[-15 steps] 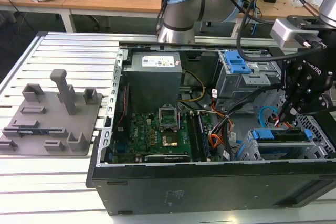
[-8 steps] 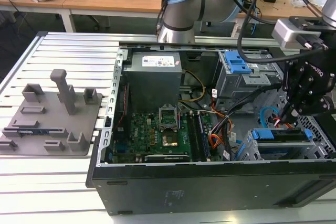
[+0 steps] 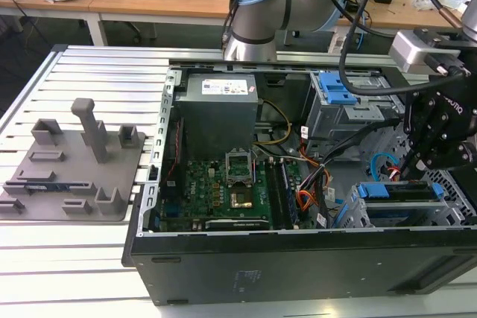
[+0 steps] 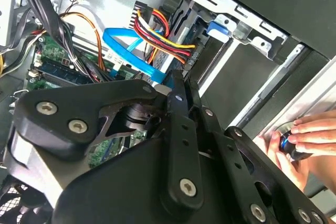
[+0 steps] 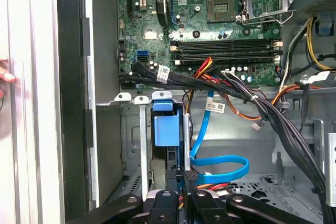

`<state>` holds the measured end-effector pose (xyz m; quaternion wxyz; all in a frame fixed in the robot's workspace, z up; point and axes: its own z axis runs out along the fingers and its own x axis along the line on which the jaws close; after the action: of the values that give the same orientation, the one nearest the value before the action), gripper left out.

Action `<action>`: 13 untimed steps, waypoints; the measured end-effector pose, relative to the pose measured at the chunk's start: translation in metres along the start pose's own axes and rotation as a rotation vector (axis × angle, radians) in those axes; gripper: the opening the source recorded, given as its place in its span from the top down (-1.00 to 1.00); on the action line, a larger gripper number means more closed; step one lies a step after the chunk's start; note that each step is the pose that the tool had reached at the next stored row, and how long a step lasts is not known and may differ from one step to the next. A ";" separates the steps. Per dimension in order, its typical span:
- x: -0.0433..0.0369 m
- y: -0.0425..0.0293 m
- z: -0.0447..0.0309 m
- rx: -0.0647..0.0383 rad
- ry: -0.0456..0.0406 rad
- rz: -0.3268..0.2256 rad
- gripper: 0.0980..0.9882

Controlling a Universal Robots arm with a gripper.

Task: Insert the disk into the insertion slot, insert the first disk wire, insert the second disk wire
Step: 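Insert the second disk wire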

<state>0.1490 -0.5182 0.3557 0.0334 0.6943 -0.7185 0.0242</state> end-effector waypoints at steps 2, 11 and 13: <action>0.0000 -0.0005 0.0000 0.000 -0.0001 0.000 0.86; 0.0005 -0.0019 0.0030 0.000 -0.0002 0.000 0.86; 0.0006 -0.0021 0.0035 0.000 0.0001 0.000 0.86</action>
<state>0.1510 -0.5191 0.3522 0.0335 0.6943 -0.7185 0.0242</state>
